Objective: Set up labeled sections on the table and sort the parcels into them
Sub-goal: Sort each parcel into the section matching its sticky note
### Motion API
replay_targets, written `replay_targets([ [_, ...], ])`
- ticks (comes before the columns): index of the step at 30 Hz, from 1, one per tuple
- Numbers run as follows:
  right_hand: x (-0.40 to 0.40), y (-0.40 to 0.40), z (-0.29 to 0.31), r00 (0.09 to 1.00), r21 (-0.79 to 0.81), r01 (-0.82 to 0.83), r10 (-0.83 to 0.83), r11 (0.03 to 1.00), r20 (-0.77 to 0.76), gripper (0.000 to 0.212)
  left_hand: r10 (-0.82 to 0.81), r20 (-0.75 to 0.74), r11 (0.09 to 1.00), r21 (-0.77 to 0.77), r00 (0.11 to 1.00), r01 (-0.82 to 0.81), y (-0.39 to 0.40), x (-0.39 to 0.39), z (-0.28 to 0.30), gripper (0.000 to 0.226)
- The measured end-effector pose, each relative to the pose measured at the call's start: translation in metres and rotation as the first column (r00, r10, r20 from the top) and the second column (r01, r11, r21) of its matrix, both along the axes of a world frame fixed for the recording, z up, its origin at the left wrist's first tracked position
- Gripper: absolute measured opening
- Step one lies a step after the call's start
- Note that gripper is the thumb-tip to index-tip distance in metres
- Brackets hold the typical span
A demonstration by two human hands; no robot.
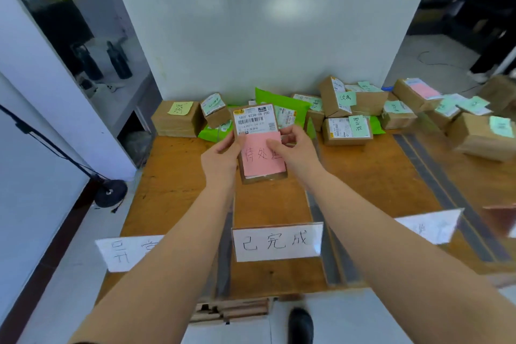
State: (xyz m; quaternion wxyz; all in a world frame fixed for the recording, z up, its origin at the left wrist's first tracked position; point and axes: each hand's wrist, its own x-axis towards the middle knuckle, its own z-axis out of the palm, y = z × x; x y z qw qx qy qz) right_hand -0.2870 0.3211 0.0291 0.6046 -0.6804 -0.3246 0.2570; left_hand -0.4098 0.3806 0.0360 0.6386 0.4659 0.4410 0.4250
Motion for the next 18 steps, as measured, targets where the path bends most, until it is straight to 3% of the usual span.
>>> replay_targets([
  [5, -0.045, -0.055, 0.006, 0.994, 0.043, 0.106, -0.106, 0.993, -0.004, 0.023, -0.12, -0.035, 0.992, 0.045, 0.992, 0.121, -0.039, -0.038, 0.005, 0.043],
  [9, -0.066, -0.095, 0.005, 0.989, 0.016, 0.149, -0.149, 0.989, -0.007, 0.019, -0.136, -0.01, 0.991, -0.004, 0.991, 0.136, -0.067, -0.053, 0.004, 0.037],
  [18, -0.054, -0.174, 0.01, 0.96, 0.028, 0.28, -0.281, 0.96, 0.011, 0.015, -0.251, -0.005, 0.963, -0.104, 0.968, 0.249, -0.126, -0.027, 0.01, 0.019],
])
